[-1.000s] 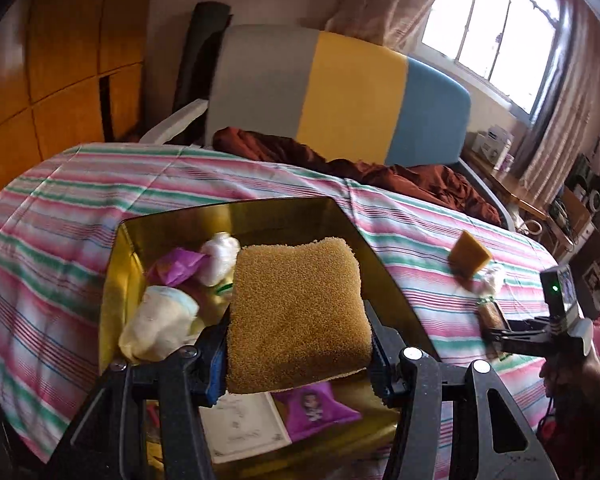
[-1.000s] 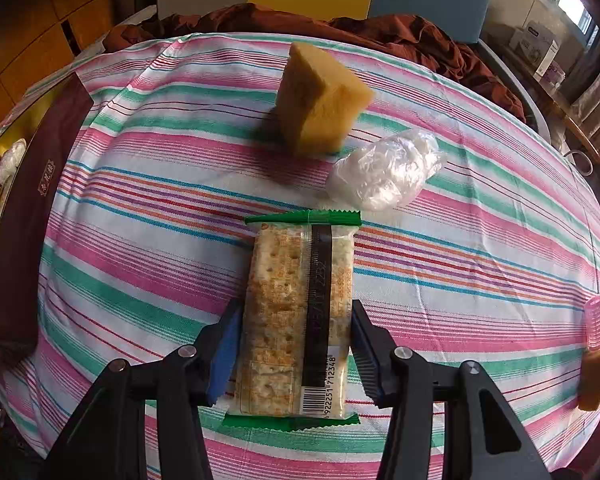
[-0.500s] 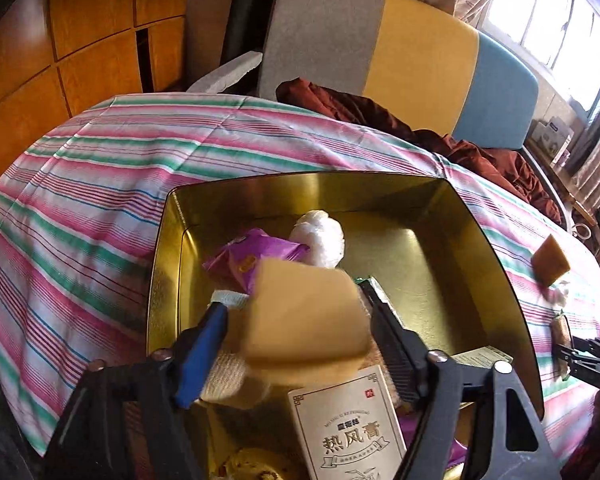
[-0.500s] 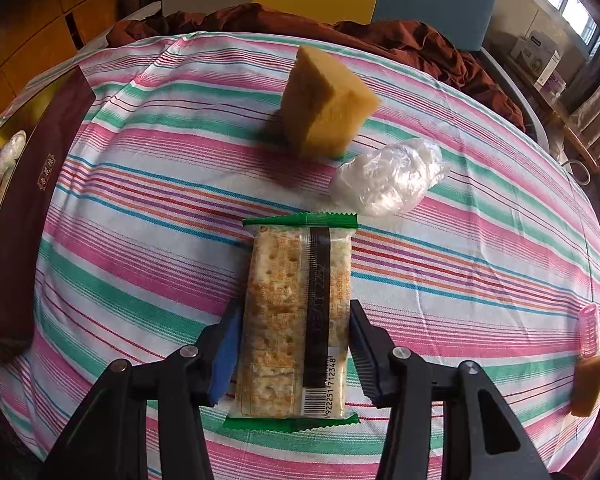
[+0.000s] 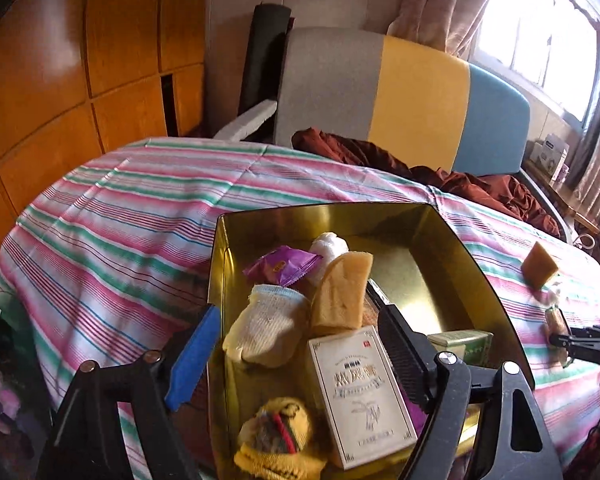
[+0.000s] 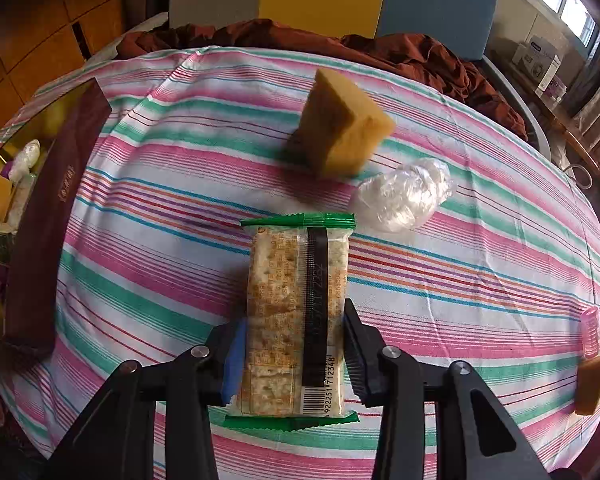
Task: Organize objects
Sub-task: 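Lower the rice-cracker bar into the tray and open the right gripper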
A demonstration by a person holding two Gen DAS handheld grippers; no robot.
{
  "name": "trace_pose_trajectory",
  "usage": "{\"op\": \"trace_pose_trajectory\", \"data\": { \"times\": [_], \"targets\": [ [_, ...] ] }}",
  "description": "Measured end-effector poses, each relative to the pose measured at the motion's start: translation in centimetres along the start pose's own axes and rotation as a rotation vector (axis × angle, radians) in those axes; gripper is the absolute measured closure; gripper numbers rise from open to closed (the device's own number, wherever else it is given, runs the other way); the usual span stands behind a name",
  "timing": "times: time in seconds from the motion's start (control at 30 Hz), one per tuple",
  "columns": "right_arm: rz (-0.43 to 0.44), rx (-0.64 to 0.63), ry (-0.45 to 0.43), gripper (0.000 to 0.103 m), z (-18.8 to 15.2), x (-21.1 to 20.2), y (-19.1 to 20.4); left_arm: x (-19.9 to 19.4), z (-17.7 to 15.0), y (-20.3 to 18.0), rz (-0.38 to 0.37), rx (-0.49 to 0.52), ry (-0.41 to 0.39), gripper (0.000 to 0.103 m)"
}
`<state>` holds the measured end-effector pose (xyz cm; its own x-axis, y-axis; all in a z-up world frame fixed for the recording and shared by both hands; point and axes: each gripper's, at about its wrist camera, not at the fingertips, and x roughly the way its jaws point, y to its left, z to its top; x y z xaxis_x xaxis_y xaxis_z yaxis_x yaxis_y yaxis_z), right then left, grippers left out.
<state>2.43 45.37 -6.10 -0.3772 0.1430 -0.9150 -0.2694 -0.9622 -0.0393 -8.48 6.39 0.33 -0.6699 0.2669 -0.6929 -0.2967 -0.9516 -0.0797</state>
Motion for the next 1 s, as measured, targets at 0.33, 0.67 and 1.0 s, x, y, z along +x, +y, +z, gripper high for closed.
{"op": "trace_pose_trajectory", "data": {
  "times": [0.33,0.67,1.0],
  "targets": [
    [0.195,-0.103,-0.115,0.061,3.4,-4.6,9.8,-2.8,-1.5,-0.2,-0.011,0.030,-0.045,0.019],
    [0.309,-0.260,-0.074,0.061,7.5,-3.6,22.8,-3.3,-2.4,1.6,0.000,-0.003,-0.034,0.017],
    [0.265,-0.291,0.012,0.060,8.4,-0.1,27.1,-3.4,-2.7,2.7,0.002,-0.023,-0.029,0.017]
  ]
}}
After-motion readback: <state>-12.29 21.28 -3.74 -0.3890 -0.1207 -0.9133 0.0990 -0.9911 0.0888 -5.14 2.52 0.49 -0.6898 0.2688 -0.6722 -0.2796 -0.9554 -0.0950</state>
